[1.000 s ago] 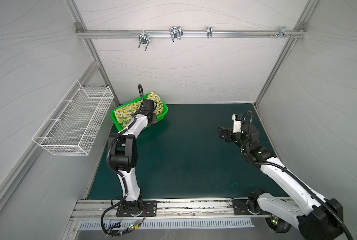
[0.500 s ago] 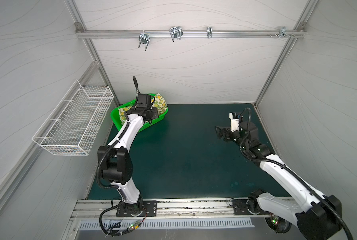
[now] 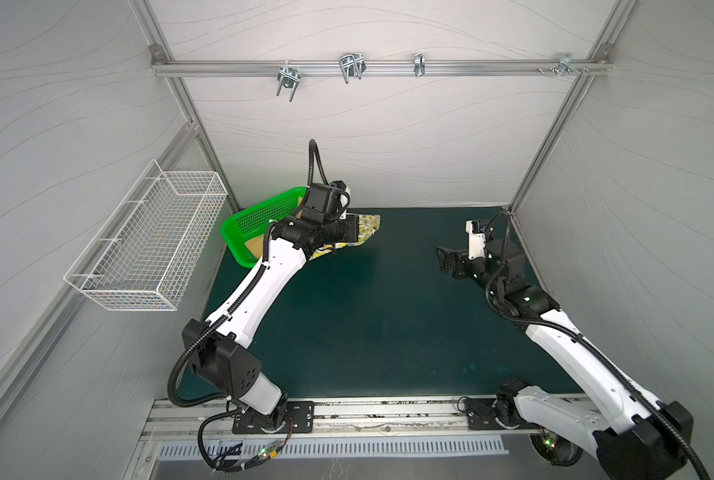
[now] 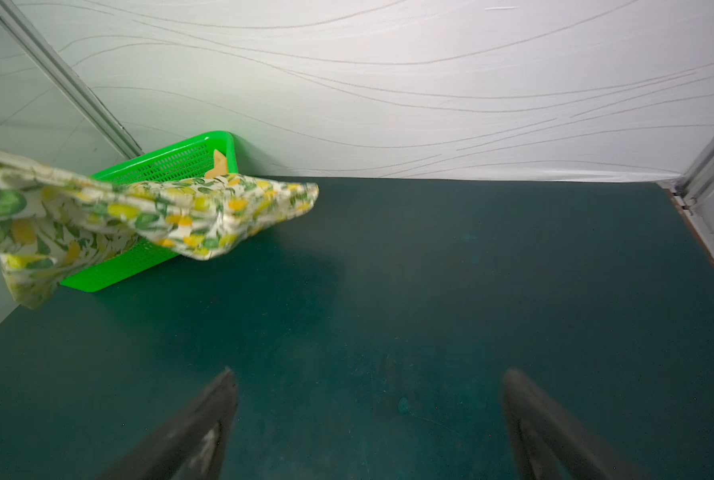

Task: Fold and stack the skirts
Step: 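Lift the lemon-print skirt out with the left gripper and lay it on the table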

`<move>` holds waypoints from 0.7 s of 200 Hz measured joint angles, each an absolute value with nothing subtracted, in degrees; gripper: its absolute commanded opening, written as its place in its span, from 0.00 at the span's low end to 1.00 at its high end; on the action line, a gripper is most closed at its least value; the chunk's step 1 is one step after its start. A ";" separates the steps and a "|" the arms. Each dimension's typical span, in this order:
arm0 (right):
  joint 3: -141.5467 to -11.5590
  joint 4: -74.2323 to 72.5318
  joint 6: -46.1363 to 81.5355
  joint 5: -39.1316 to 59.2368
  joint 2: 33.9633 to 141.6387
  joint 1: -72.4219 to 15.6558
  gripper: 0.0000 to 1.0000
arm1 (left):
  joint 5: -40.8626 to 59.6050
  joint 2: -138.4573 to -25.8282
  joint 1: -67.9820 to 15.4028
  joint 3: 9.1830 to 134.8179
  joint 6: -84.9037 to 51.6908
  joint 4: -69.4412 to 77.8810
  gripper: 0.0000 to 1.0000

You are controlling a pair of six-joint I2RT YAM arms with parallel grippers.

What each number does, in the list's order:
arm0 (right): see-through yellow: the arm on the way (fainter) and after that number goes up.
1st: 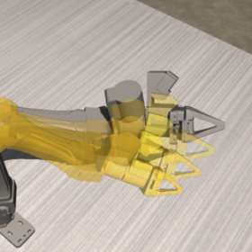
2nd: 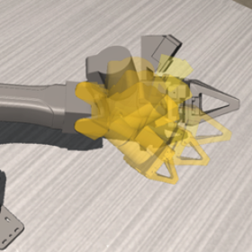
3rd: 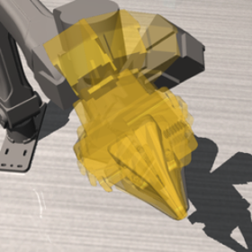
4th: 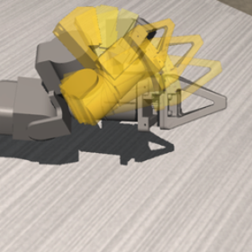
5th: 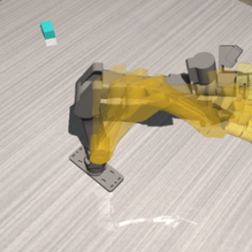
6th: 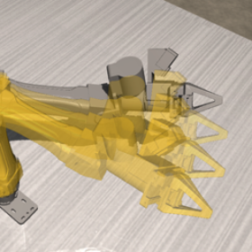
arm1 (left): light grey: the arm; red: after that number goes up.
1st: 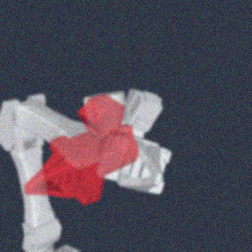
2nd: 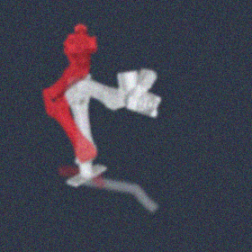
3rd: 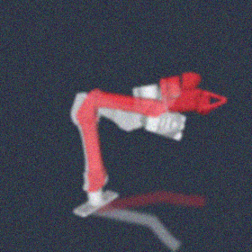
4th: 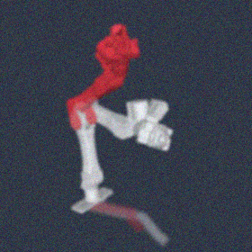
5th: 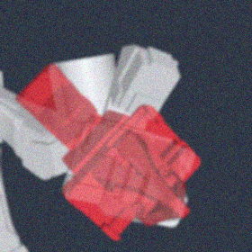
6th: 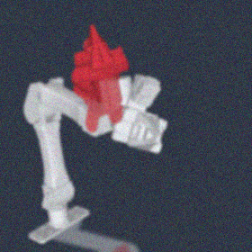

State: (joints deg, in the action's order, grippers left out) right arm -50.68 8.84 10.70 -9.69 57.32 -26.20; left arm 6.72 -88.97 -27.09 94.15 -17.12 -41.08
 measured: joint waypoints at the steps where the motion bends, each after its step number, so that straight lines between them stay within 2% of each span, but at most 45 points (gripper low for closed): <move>1: -50.68 8.91 10.72 -9.82 57.19 -26.20 0.99 | 6.74 -88.97 -27.22 94.15 -17.12 -41.15 0.00; 49: -50.63 9.13 10.70 -15.07 51.27 -26.15 0.99 | 6.48 -85.78 -37.95 92.68 -17.50 -44.05 0.00; 88: -50.61 9.19 10.81 -18.24 49.21 -23.51 0.99 | 6.31 -83.81 -47.94 86.80 -19.64 -42.46 0.00; 140: -50.61 11.75 13.74 -22.24 47.57 -18.37 0.99 | 6.55 -96.09 -57.93 82.48 -23.53 -36.82 0.00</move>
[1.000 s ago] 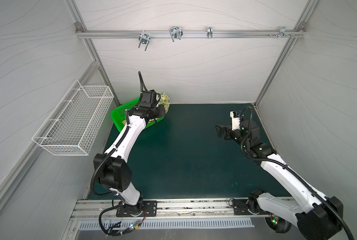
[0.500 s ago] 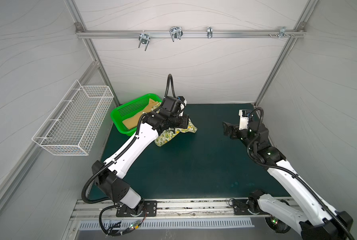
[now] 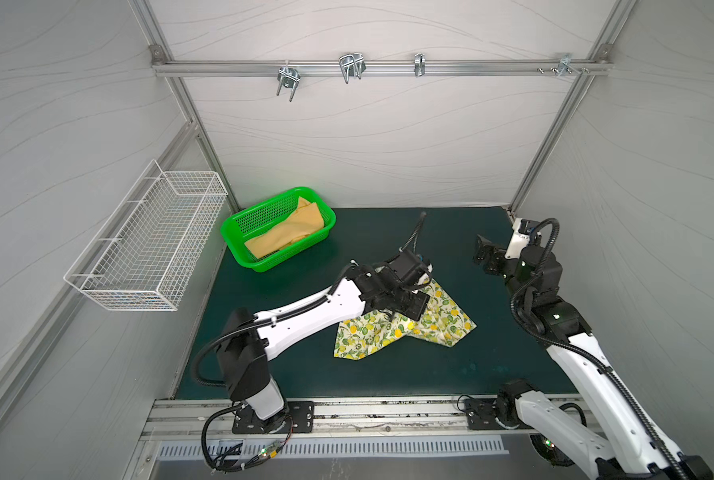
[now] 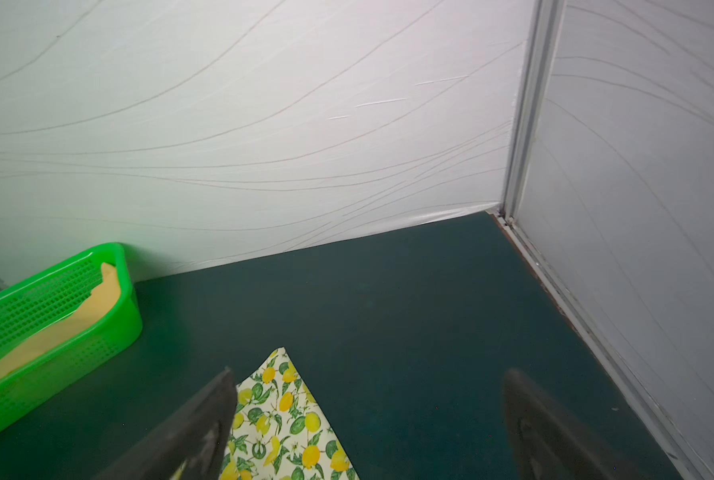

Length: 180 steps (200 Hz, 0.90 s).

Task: Fold and stack the skirts

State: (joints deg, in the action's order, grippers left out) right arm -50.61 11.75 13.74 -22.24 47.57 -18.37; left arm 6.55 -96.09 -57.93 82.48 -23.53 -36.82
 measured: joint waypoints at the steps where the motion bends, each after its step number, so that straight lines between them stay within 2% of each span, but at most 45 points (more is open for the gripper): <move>1: -50.61 11.77 13.74 -22.24 47.55 -18.33 0.99 | 6.52 -96.27 -58.02 82.48 -23.59 -36.71 0.00; 9: -50.61 12.34 14.15 -22.48 47.11 -18.02 0.99 | 6.63 -98.00 -59.05 82.24 -24.27 -35.77 0.00; 29: -50.61 13.58 15.33 -22.20 46.52 -17.91 0.99 | 6.85 -99.33 -60.66 80.58 -25.96 -33.69 0.18; 45: -50.61 14.90 16.36 -21.39 46.37 -17.91 0.99 | 6.57 -98.02 -61.41 78.61 -27.35 -31.97 0.36; 52: -50.61 15.55 16.82 -20.69 46.35 -17.89 0.99 | 6.02 -96.84 -61.45 77.43 -27.64 -31.40 0.47; 64: -50.61 16.49 17.65 -19.29 46.37 -17.91 0.99 | 4.54 -94.21 -61.36 75.44 -29.12 -31.38 0.76; 76: -50.61 17.45 18.37 -17.87 46.39 -17.91 0.99 | 2.46 -90.67 -61.04 73.34 -29.61 -31.40 0.98; 123: -50.61 20.58 20.01 -11.60 48.31 -19.53 0.99 | -1.10 -73.93 -53.78 61.87 -33.93 -30.24 0.99; 180: -49.06 22.76 19.94 -9.74 50.24 -32.18 0.99 | -2.87 -61.39 -44.93 43.88 -39.94 -30.48 0.99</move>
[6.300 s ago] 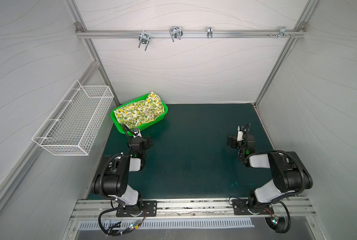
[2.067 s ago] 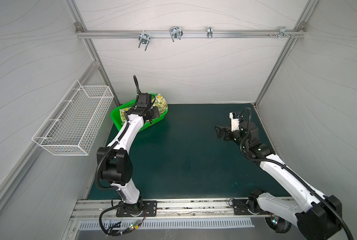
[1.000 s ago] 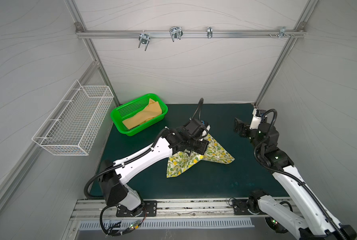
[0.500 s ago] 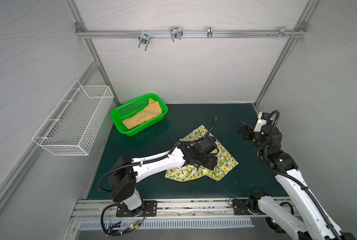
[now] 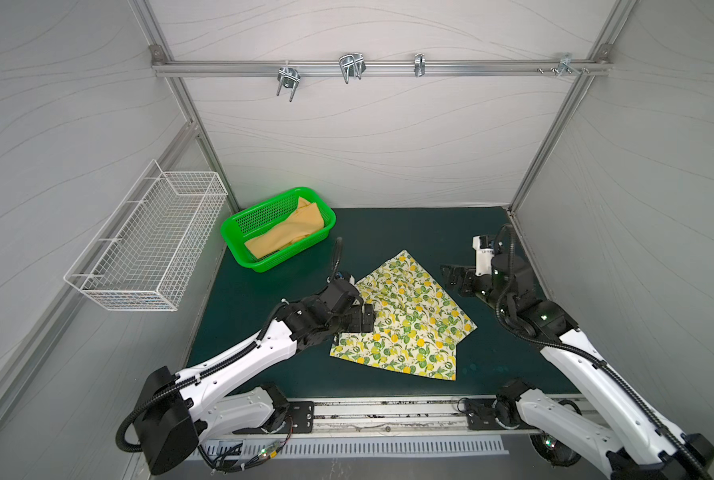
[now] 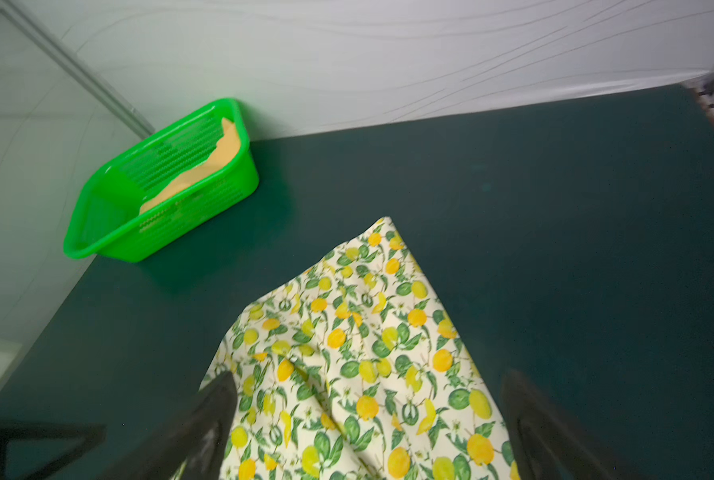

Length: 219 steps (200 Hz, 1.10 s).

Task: Fold and stack the skirts

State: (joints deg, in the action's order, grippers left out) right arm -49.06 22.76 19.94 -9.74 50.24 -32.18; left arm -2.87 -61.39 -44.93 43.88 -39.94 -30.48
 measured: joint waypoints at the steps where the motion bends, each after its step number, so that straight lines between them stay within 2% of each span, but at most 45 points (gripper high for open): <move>1: -48.93 22.79 19.94 -9.78 50.30 -32.49 0.99 | -2.85 -61.28 -44.88 43.72 -40.03 -30.48 0.99; 46: -44.84 23.55 20.01 -11.42 52.25 -39.44 0.99 | -1.61 -54.43 -40.80 32.64 -47.24 -29.15 0.94; 123: -43.66 22.70 20.23 -11.90 53.80 -41.54 0.99 | 0.71 -47.75 -40.12 21.30 -54.65 -28.34 0.78; 178: -43.09 22.22 21.10 -11.88 54.72 -41.67 0.99 | 2.48 -50.13 -40.12 20.27 -55.46 -26.22 0.61; 202: -43.09 21.76 21.19 -11.88 54.74 -41.67 0.99 | 3.25 -53.56 -40.12 20.18 -54.89 -24.32 0.58; 219: -43.09 21.50 21.17 -11.88 54.78 -41.67 0.99 | 4.03 -56.03 -40.12 20.71 -54.41 -22.02 0.52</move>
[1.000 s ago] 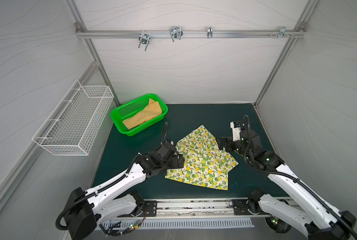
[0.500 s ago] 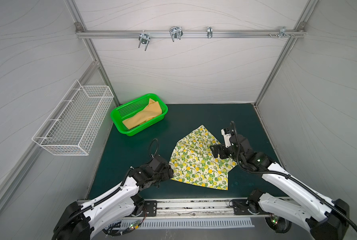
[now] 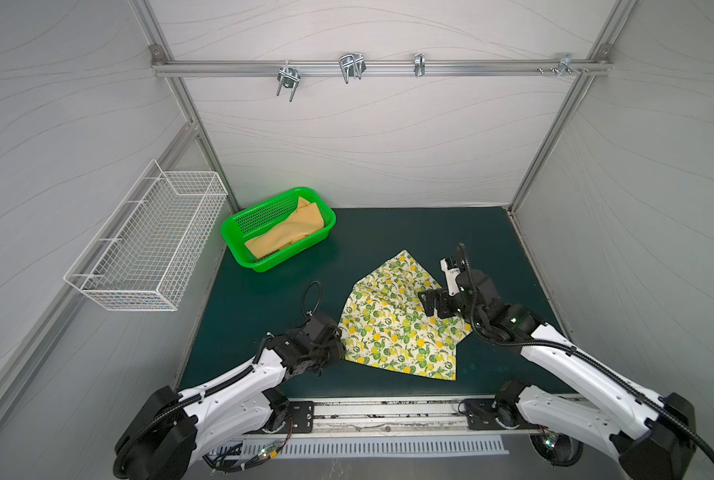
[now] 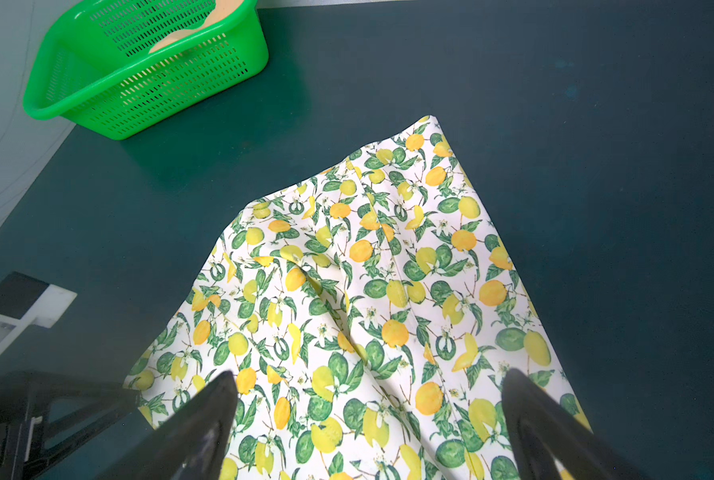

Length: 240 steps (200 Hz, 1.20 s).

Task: Fold and stack the skirts

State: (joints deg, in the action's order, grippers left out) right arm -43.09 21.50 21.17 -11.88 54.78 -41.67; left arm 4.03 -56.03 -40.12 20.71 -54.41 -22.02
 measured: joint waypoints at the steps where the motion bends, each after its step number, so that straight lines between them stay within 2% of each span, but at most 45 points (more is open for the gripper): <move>1: -43.09 21.47 21.17 -11.88 54.78 -41.67 0.99 | 4.08 -56.16 -40.10 20.73 -54.35 -21.91 0.52; 27: -43.09 21.45 21.17 -11.81 54.81 -41.67 0.99 | 5.06 -60.23 -40.01 21.47 -53.30 -18.22 0.43; 30: -43.09 21.45 21.17 -11.77 54.81 -41.67 0.99 | 5.15 -60.69 -40.01 21.63 -52.95 -17.85 0.38; 40: -43.09 21.45 21.17 -11.68 54.81 -41.67 0.99 | 5.28 -62.04 -40.01 21.89 -52.84 -16.38 0.32; 44: -43.09 21.45 21.17 -11.62 54.81 -41.67 0.99 | 5.41 -62.59 -39.99 22.09 -52.21 -15.94 0.22; 52: -43.05 21.43 21.17 -11.51 54.81 -41.67 0.99 | 5.43 -63.88 -39.97 22.20 -52.01 -14.90 0.17; 58: -42.98 21.43 21.17 -11.46 54.81 -41.67 0.99 | 5.39 -64.49 -39.90 22.35 -51.75 -14.39 0.03; 64: -42.85 21.39 21.17 -11.42 54.81 -41.74 0.99 | 5.45 -65.12 -39.86 22.35 -51.88 -14.22 0.01; 99: -41.71 20.97 21.02 -10.61 54.81 -42.54 0.99 | 5.76 -65.39 -38.89 22.35 -51.18 -14.00 0.00; 131: -40.21 20.03 20.53 -9.37 55.11 -45.10 0.99 | 7.11 -63.83 -34.02 23.99 -49.41 -17.23 0.00; 176: -39.35 17.15 17.47 -8.03 58.13 -54.26 0.99 | 10.61 -63.11 -22.98 34.85 -44.64 -22.22 0.00; 240: -39.55 12.73 12.53 -6.33 68.66 -66.76 0.97 | 15.79 -71.24 -14.96 48.45 -38.79 -25.71 0.00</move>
State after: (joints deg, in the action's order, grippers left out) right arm -39.55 12.73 12.53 -6.33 68.66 -66.76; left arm 15.79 -71.24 -14.96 48.45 -38.79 -25.71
